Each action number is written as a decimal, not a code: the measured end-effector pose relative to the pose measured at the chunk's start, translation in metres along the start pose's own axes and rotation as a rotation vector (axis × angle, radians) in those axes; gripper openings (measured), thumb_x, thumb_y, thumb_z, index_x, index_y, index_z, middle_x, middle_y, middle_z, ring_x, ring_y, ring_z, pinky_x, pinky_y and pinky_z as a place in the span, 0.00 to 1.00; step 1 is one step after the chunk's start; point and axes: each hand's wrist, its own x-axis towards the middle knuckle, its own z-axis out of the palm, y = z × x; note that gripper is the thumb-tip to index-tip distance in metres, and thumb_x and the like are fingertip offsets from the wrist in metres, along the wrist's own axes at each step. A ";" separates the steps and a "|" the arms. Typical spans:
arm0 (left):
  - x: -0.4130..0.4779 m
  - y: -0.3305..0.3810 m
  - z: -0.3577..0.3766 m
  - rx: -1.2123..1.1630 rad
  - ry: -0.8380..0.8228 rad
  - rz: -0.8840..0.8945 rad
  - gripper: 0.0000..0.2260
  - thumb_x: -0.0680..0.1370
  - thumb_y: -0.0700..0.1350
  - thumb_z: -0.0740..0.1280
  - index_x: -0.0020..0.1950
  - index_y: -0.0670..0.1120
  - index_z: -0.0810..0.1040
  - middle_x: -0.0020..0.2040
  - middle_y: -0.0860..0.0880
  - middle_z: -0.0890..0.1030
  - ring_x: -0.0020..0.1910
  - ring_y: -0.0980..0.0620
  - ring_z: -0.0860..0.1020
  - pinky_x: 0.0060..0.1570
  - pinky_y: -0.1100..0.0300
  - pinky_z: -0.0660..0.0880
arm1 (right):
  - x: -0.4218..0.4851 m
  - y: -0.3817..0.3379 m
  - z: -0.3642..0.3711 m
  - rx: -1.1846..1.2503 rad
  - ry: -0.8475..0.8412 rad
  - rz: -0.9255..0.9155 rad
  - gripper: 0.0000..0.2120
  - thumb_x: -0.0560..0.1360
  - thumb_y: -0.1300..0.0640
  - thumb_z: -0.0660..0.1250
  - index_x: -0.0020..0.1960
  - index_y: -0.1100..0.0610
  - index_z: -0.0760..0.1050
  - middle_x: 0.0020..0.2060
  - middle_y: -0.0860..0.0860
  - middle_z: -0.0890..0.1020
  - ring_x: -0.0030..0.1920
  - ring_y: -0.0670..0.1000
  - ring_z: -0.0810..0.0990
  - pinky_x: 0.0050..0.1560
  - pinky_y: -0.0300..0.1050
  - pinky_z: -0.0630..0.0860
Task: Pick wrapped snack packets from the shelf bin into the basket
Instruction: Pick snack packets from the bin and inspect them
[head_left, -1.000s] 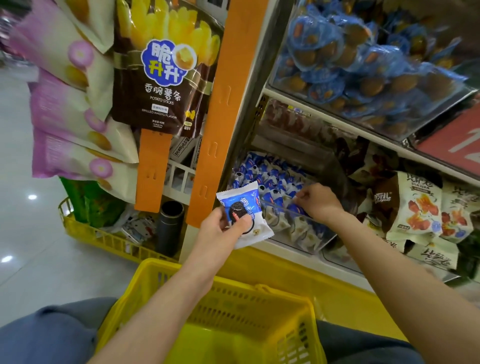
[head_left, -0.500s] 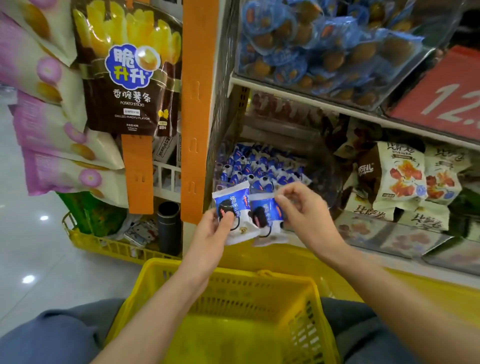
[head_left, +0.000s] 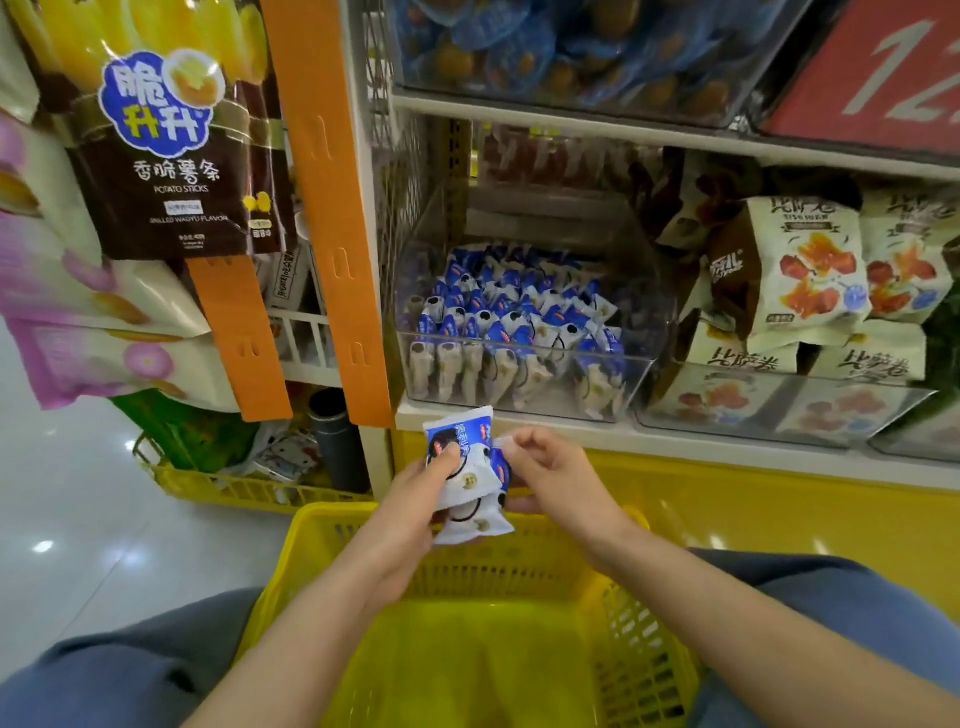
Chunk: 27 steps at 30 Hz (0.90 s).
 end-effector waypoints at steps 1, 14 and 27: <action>0.001 0.002 0.000 -0.008 -0.011 0.002 0.15 0.79 0.51 0.59 0.60 0.45 0.77 0.52 0.45 0.83 0.51 0.47 0.81 0.52 0.50 0.77 | 0.000 -0.001 0.000 -0.002 -0.004 -0.005 0.07 0.80 0.55 0.59 0.51 0.57 0.73 0.45 0.53 0.83 0.39 0.46 0.82 0.36 0.39 0.80; -0.002 -0.005 0.001 0.244 -0.001 0.193 0.18 0.74 0.53 0.67 0.62 0.53 0.72 0.54 0.54 0.80 0.49 0.59 0.78 0.42 0.67 0.74 | -0.003 -0.013 -0.013 -0.084 -0.107 -0.040 0.09 0.75 0.57 0.67 0.53 0.57 0.81 0.50 0.52 0.84 0.48 0.45 0.81 0.49 0.37 0.77; 0.001 0.007 -0.002 0.050 0.025 0.244 0.19 0.71 0.39 0.72 0.56 0.50 0.70 0.48 0.48 0.82 0.36 0.61 0.81 0.30 0.72 0.73 | 0.023 -0.076 -0.059 -0.254 0.395 -0.417 0.09 0.74 0.53 0.67 0.52 0.57 0.76 0.41 0.49 0.81 0.38 0.42 0.78 0.38 0.32 0.73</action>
